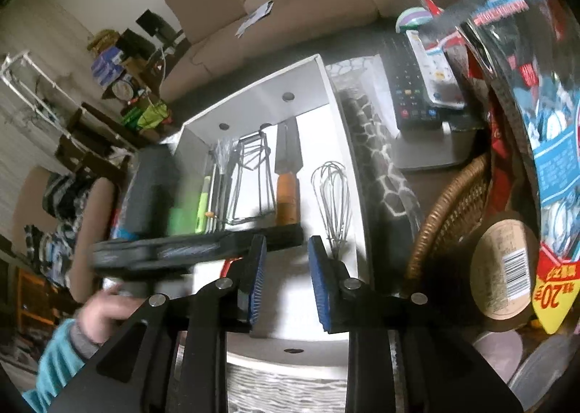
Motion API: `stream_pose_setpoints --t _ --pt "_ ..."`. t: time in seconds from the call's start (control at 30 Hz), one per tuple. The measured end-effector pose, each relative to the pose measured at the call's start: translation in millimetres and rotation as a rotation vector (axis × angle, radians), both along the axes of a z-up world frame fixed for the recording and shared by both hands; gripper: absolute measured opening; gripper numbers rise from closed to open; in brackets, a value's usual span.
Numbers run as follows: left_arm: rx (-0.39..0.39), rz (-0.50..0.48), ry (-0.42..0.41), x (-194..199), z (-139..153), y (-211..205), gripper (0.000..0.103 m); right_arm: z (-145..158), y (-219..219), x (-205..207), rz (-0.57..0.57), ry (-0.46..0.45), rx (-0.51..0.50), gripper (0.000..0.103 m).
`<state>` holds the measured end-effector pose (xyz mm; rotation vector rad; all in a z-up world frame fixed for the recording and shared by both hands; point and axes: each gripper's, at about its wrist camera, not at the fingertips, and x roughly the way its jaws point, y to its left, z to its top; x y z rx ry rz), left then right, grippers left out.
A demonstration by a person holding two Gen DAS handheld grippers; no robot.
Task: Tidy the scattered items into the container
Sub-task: 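Open the right tool and release the whisk beside the spatula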
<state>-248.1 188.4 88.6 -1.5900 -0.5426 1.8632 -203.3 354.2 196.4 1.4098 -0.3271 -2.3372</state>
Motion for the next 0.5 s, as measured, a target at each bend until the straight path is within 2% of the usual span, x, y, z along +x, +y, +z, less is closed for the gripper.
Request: stream_pose_setpoints --t 0.03,0.1,0.13,0.23,0.27,0.3,0.33,0.4,0.43,0.5 --pt "-0.039 -0.018 0.058 10 13 -8 0.075 0 -3 0 0.003 0.000 0.010 0.025" --pt "-0.093 -0.036 0.159 27 29 -33 0.096 -3 -10 -2 0.008 -0.005 0.028 0.025" --pt "-0.119 -0.036 0.219 44 38 -50 0.102 -6 -13 -3 0.008 -0.007 0.035 0.025" --pt "-0.240 -0.017 0.370 77 53 -62 0.103 -12 -24 -1 0.005 -0.021 0.043 0.032" --pt "-0.269 -0.012 0.395 82 58 -71 0.103 -15 -29 2 0.008 -0.027 0.040 0.033" --pt "-0.292 -0.002 0.415 94 60 -77 0.103 -16 -33 4 0.014 -0.028 0.037 0.040" --pt "-0.286 0.006 0.418 101 58 -79 0.103 -17 -37 8 0.018 -0.027 0.036 0.055" --pt "-0.239 -0.017 0.397 125 51 -88 0.103 -20 -45 19 0.025 -0.026 0.025 0.076" --pt "-0.227 -0.031 0.389 135 51 -87 0.103 -22 -49 25 0.028 -0.028 0.022 0.080" --pt "-0.224 -0.055 0.395 154 50 -87 0.103 -26 -55 36 0.034 -0.042 0.035 0.080"
